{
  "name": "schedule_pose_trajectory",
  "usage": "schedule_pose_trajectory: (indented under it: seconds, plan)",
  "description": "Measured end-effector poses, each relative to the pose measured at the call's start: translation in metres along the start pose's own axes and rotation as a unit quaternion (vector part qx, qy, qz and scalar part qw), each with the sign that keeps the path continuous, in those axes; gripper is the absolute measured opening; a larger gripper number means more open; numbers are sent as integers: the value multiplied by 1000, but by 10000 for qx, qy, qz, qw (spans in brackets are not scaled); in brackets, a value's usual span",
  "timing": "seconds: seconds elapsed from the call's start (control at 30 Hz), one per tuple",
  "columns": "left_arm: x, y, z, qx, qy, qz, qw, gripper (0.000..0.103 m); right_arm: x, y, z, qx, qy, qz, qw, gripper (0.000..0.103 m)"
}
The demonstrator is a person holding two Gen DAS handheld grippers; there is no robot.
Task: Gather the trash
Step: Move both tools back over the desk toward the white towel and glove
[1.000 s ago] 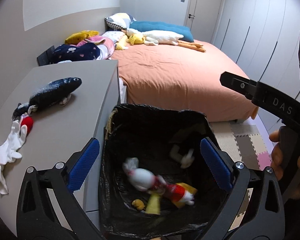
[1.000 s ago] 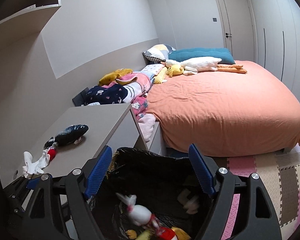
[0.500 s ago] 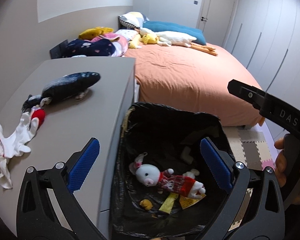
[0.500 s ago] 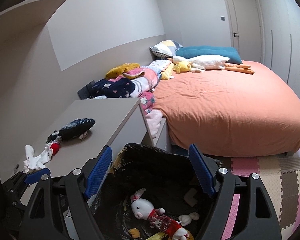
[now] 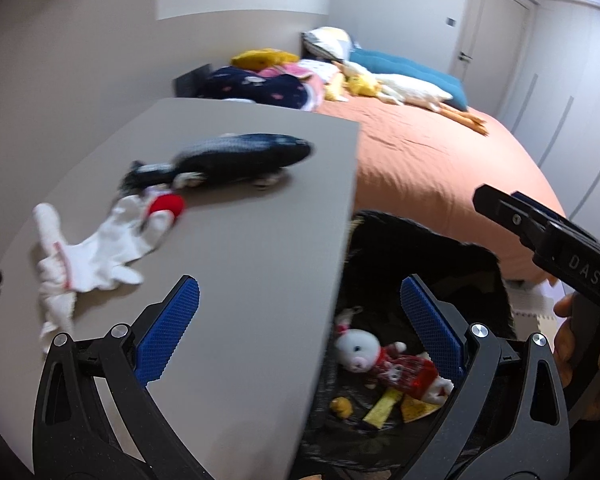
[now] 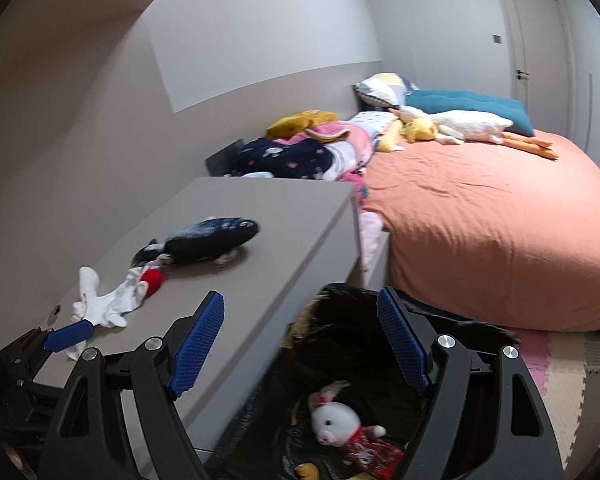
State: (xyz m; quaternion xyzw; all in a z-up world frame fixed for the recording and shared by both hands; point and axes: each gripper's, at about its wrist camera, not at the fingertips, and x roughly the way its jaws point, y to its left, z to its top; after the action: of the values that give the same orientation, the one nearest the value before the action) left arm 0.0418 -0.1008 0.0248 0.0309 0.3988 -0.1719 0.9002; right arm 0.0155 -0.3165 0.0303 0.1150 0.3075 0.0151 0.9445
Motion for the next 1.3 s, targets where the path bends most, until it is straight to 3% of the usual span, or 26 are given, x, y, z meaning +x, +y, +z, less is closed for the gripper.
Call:
schedule_pose_trajectory:
  seconds: [0.3, 0.97, 1.3]
  plan:
    - [-16, 73, 2, -618, -64, 593, 9963, 97, 31, 50, 1, -314, 208, 438, 9983, 79]
    - [-18, 188, -12, -1295, 2, 1311, 9829, 97, 92, 135, -5, -747, 653, 1028, 9897, 79]
    - [15, 231, -24, -1499, 403, 1427, 9775, 72, 120, 168, -9, -958, 879, 1243, 9837, 79]
